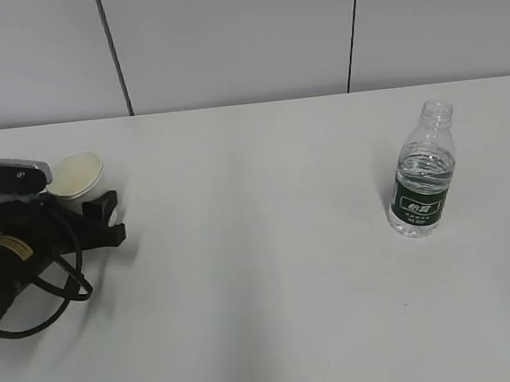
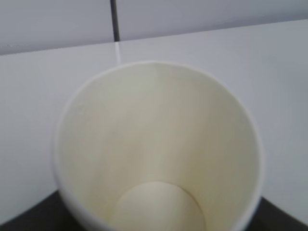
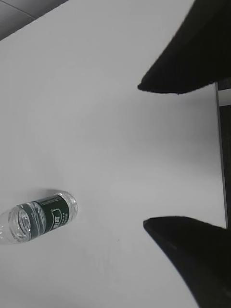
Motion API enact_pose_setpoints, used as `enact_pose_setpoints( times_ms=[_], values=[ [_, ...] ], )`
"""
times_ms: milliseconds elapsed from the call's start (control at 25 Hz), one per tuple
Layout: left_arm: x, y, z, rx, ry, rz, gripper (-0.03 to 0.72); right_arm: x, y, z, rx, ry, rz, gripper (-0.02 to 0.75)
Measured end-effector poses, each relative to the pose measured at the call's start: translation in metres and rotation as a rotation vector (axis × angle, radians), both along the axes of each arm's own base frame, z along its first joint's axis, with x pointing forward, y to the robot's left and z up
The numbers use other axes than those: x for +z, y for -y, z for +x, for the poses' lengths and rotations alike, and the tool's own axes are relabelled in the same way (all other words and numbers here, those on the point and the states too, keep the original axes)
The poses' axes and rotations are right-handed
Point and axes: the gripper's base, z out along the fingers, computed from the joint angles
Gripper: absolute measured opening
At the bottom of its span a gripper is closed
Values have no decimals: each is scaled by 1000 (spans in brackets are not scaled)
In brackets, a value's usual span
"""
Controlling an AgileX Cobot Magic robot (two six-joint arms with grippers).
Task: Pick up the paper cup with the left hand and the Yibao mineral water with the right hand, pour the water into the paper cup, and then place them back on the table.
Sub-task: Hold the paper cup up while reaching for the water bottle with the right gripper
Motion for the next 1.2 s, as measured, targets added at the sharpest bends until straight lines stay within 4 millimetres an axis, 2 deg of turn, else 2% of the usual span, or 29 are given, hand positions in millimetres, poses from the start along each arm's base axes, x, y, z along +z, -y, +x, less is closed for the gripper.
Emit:
enact_pose_setpoints(
  times_ms=[200, 480, 720, 920, 1040, 1200],
  values=[
    [35, 8, -2, -91, 73, -38, 409, 0, -1, 0, 4, 0, 6, 585],
    [76, 18, -30, -208, 74, -63, 409, 6, 0, 3, 12, 23, -9, 585],
    [85, 52, -53, -351, 18, -21, 409, 29, 3, 38, 14, 163, -54, 585],
    [83, 75, -66, -439, -12, -8, 410, 41, 5, 72, 18, 258, -73, 585],
    [82, 83, -71, -469, -23, -3, 410, 43, 5, 88, 21, 303, -54, 585],
    [82, 86, -72, -478, -23, -3, 410, 29, 7, 109, 20, 361, -58, 585]
  ],
)
